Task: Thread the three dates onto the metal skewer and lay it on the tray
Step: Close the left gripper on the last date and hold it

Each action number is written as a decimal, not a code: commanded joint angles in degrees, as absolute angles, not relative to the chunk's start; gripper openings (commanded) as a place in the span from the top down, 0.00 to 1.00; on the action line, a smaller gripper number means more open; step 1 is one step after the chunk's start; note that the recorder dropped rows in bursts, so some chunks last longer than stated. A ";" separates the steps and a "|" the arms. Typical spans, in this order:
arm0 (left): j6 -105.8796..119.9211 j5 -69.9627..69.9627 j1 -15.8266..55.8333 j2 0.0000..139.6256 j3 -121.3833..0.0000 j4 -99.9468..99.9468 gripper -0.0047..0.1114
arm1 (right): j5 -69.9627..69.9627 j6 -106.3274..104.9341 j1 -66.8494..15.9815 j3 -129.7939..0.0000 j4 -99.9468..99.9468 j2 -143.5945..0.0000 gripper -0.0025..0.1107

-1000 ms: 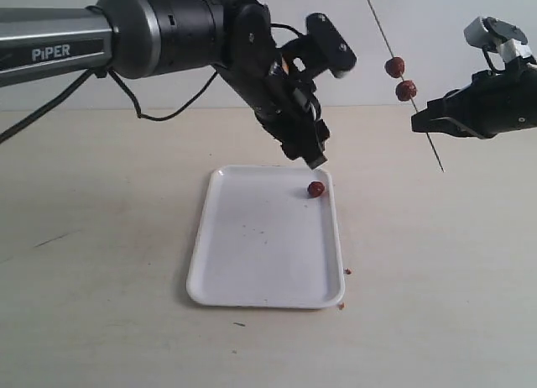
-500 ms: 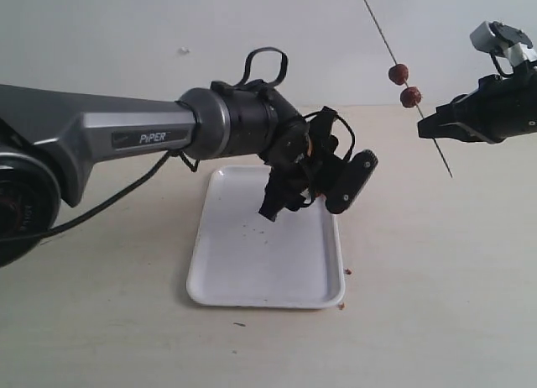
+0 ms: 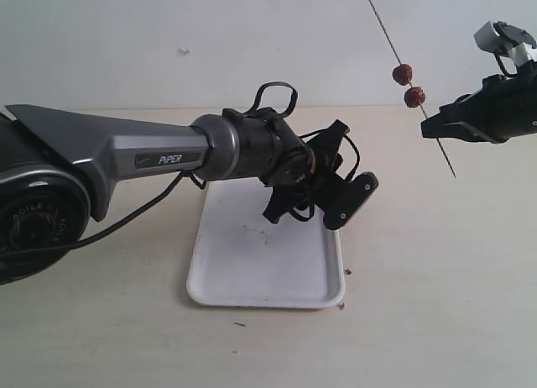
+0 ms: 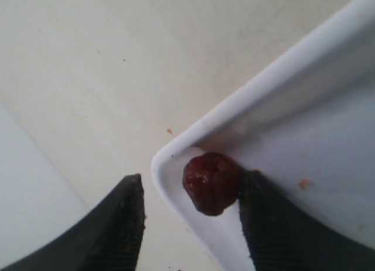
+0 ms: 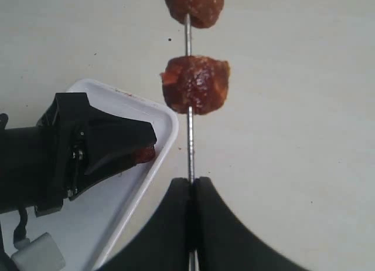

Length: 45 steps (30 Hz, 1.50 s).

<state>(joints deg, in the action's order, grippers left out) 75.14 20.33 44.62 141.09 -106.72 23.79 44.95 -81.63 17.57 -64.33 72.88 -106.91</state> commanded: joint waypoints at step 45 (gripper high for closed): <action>71.54 22.15 44.70 141.71 -106.61 21.66 0.71 | 46.74 -81.88 17.89 -64.40 74.15 -106.63 0.98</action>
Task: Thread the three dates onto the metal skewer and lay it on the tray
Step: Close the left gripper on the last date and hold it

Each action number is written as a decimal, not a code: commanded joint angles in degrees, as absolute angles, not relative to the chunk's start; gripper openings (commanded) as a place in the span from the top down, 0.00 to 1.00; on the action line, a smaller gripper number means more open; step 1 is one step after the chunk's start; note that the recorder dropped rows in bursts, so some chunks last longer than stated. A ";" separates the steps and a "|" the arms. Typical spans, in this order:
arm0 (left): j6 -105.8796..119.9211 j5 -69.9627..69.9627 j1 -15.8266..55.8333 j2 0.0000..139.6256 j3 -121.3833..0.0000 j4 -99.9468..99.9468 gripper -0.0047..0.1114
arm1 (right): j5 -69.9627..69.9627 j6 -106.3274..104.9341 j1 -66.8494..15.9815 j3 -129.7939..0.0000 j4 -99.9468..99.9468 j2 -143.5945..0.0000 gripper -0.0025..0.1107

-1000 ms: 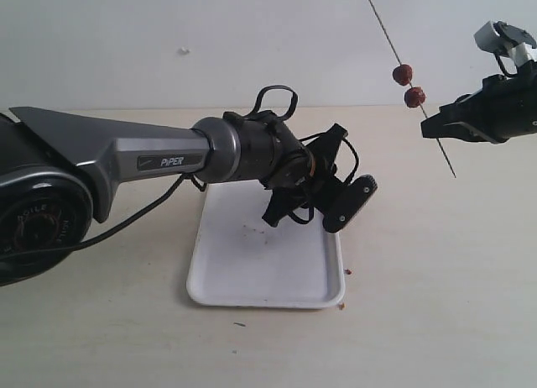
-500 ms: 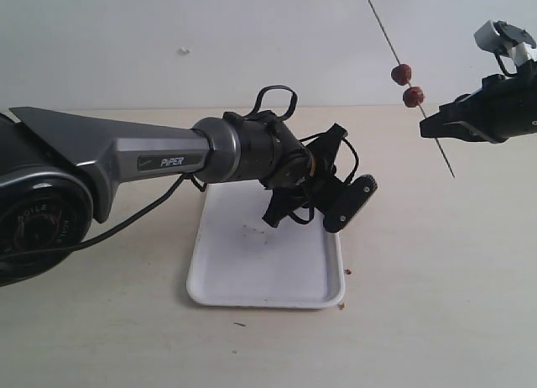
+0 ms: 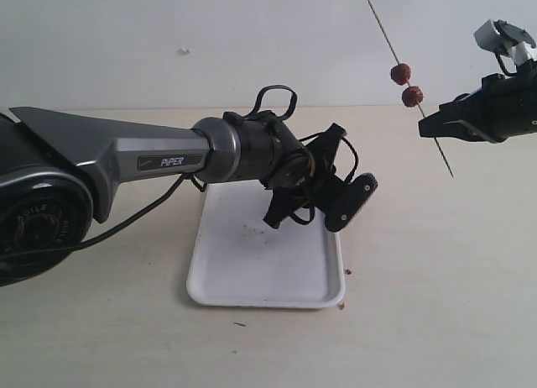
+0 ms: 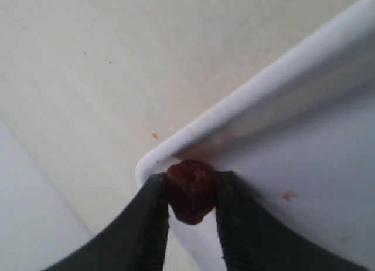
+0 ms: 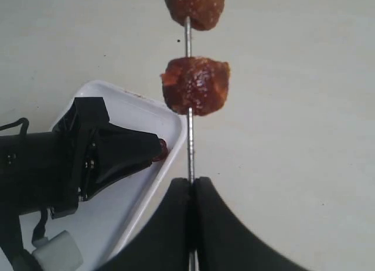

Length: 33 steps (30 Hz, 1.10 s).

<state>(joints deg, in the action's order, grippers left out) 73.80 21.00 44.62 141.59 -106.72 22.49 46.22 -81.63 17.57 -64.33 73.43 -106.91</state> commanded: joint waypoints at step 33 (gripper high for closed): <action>63.83 22.15 44.70 141.41 -106.61 21.66 0.80 | 47.14 -81.88 17.89 -64.40 74.57 -106.63 0.98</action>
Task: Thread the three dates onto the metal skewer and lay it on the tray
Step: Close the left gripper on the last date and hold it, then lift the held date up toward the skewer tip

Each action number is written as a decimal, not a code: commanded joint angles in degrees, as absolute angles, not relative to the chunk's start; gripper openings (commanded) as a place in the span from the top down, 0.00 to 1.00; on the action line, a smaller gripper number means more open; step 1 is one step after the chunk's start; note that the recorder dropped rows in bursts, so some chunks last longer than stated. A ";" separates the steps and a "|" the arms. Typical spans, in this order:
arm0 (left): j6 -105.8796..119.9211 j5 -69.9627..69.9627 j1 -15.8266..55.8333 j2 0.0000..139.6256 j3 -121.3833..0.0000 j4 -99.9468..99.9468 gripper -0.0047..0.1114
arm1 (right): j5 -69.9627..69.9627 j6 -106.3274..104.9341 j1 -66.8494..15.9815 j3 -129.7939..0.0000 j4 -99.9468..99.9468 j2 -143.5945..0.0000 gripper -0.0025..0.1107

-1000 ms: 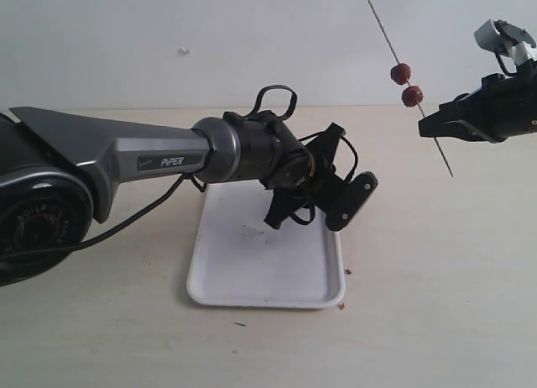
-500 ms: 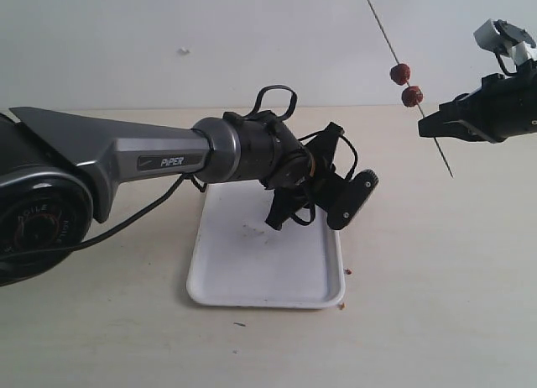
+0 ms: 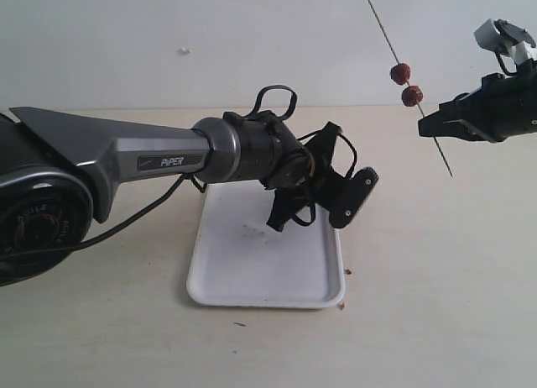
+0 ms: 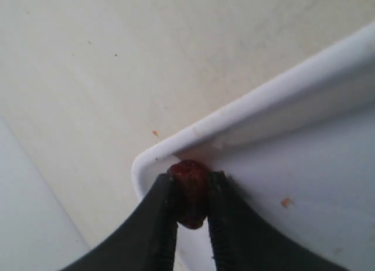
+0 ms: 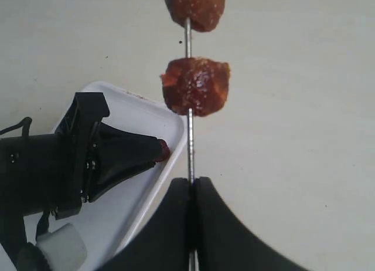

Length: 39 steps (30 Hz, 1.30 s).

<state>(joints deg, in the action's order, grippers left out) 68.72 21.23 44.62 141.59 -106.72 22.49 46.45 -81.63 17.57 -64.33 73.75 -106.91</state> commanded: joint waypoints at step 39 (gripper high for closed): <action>6.33 20.70 27.85 125.44 -106.61 -54.63 0.80 | 69.96 -84.16 17.89 -64.40 67.98 -116.00 0.98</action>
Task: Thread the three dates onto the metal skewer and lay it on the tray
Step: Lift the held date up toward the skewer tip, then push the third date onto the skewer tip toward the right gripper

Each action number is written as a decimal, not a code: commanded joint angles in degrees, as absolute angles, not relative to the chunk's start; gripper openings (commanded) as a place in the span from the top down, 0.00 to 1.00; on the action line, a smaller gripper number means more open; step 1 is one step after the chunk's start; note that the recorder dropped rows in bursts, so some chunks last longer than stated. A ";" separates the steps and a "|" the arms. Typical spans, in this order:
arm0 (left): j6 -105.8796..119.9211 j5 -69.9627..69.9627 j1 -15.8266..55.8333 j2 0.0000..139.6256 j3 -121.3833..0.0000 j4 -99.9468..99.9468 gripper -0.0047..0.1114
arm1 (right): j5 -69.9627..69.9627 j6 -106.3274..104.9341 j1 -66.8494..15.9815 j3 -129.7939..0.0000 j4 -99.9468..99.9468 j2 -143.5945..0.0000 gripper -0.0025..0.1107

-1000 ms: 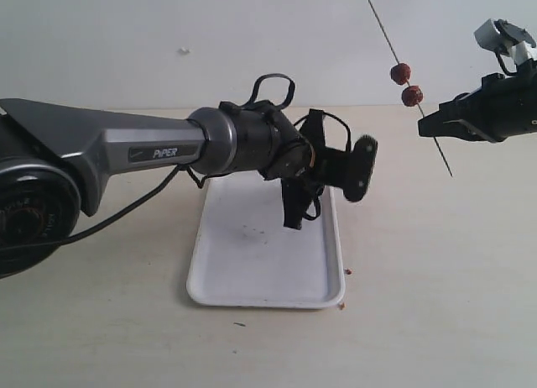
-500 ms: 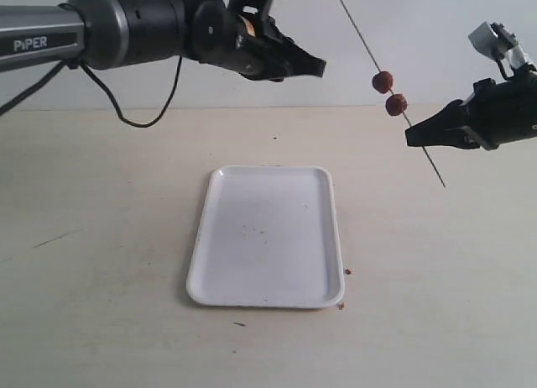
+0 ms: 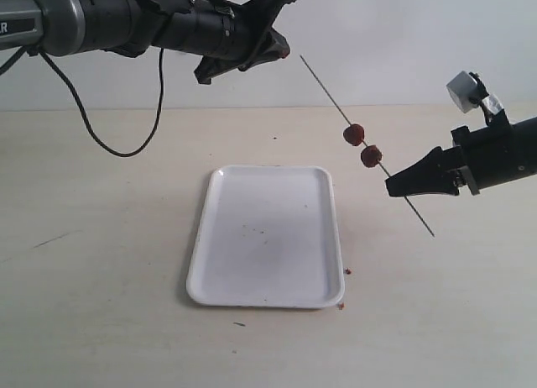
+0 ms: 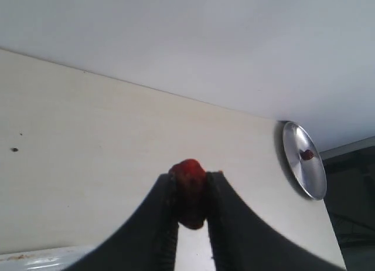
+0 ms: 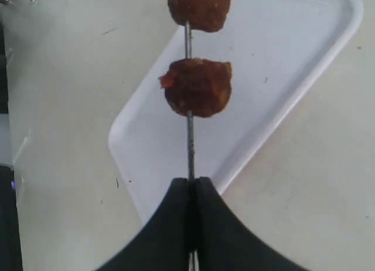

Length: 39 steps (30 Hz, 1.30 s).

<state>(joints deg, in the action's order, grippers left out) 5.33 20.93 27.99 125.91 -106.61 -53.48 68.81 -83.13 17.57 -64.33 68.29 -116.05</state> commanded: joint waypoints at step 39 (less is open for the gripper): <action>12.00 19.35 27.30 125.54 -106.61 -51.21 0.80 | 69.96 -88.43 14.74 -64.40 68.41 -116.00 0.98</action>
<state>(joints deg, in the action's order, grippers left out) 11.61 19.36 27.57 125.91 -106.61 -52.08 69.25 -87.81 14.66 -64.33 67.54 -116.05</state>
